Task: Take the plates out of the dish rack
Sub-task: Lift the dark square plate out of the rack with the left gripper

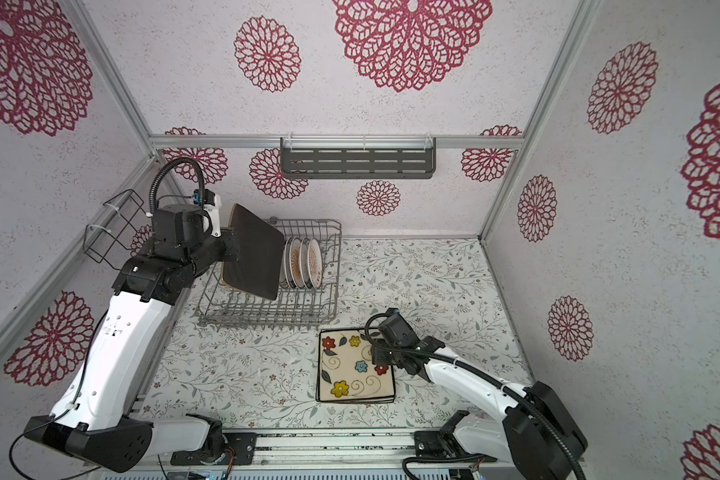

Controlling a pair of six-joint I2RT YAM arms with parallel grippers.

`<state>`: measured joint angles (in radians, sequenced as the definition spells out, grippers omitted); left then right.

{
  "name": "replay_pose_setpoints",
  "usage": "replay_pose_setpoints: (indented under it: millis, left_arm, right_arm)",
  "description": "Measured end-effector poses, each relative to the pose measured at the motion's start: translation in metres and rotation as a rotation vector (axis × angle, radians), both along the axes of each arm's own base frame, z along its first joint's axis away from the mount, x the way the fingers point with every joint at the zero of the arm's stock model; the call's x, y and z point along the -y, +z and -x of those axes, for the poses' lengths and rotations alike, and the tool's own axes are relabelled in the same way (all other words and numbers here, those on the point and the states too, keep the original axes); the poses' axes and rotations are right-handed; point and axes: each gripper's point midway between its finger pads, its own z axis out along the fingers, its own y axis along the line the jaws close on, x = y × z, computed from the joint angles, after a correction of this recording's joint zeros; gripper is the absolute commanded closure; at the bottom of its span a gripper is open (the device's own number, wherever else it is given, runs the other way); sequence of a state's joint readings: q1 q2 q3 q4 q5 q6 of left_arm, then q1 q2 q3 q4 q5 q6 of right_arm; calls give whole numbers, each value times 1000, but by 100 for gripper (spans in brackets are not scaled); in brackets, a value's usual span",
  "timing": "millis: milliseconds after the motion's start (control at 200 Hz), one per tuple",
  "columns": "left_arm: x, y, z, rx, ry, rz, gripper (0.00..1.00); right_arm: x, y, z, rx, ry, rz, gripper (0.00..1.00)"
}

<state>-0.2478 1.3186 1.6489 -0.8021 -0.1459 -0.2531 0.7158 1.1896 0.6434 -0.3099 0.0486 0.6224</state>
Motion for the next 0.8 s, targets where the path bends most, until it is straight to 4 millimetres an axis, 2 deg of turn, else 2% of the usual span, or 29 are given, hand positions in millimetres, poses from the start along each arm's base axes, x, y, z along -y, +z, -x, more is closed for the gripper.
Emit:
replay_pose_setpoints:
  millis: [245,435,650,800]
  left_arm:
    - [8,-16,34,22,-37,142,100]
    - [17,-47,49,-22,-61,249,100]
    - [25,-81,56,-93,-63,323,100]
    - [35,-85,62,-100,-82,366,100]
  right_arm:
    - [-10,19,-11,76,18,-49,32]
    - [-16,39,-16,146,27,-112,28]
    - [-21,36,-13,158,35,-171,25]
    - [-20,35,-7,172,26,-228,22]
